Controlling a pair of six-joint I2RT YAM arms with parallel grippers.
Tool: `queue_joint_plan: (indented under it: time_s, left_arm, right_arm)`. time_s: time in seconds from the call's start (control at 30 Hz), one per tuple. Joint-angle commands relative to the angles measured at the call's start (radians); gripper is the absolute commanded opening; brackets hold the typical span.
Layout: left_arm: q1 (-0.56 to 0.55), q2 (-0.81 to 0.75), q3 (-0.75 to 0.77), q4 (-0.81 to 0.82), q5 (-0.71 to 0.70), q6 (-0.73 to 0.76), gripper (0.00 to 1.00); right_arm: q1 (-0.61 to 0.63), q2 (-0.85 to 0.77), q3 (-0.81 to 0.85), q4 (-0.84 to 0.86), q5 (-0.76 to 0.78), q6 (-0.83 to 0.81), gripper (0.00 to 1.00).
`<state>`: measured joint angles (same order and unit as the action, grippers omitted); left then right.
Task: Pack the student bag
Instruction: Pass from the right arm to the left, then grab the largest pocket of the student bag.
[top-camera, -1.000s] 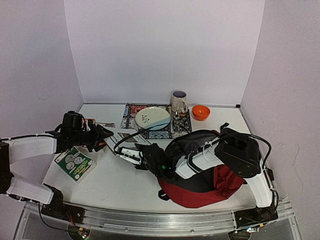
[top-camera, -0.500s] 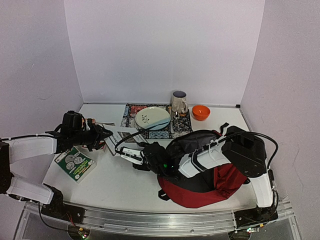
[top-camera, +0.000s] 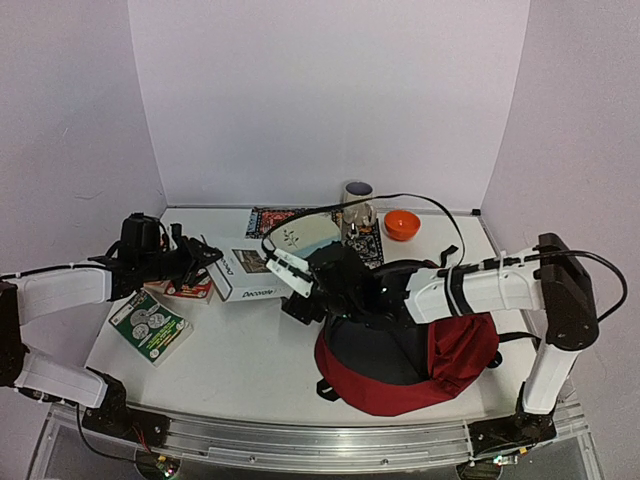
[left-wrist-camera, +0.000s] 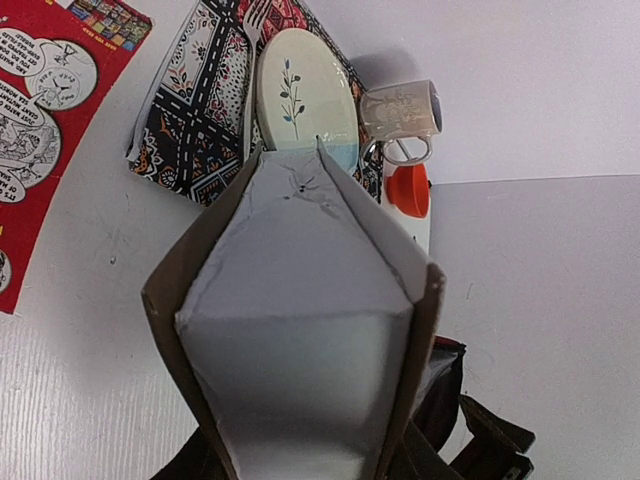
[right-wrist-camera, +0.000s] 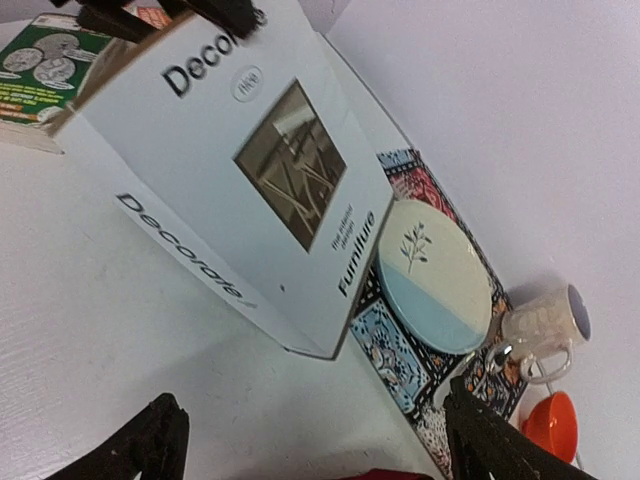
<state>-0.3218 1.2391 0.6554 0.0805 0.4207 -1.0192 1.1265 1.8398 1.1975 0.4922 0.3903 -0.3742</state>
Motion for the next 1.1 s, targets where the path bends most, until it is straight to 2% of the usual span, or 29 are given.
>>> queue_joint_plan:
  time_s: [0.0, 0.2, 0.33, 0.53, 0.83, 1.0, 1.07]
  left_arm:
    - [0.015, -0.038, 0.068, 0.08, 0.064, 0.02, 0.35]
    - [0.016, -0.077, 0.079, 0.09, 0.129, 0.016, 0.35]
    - [0.014, -0.086, 0.086, 0.091, 0.196, 0.007, 0.34]
    - [-0.014, -0.093, 0.076, 0.098, 0.263, -0.009, 0.34]
    - [-0.156, -0.08, 0.114, 0.106, 0.245, -0.019, 0.33]
    - [-0.167, -0.065, 0.114, 0.107, 0.247, -0.032, 0.32]
    - [-0.178, -0.053, 0.115, 0.108, 0.245, -0.033, 0.31]
  right_arm:
    - [-0.064, -0.075, 0.04, -0.298, 0.057, 0.196, 0.89]
    - [-0.157, -0.184, 0.038, -0.539, 0.048, 0.338, 0.91]
    - [-0.224, -0.248, 0.013, -0.637, 0.027, 0.369, 0.91]
    - [-0.289, -0.29, 0.006, -0.799, 0.074, 0.47, 0.93]
    - [-0.408, -0.317, -0.067, -0.815, -0.023, 0.566, 0.95]
    - [-0.407, -0.292, -0.041, -0.822, -0.086, 0.562, 0.95]
    - [-0.39, -0.281, -0.021, -0.842, -0.066, 0.565, 0.95]
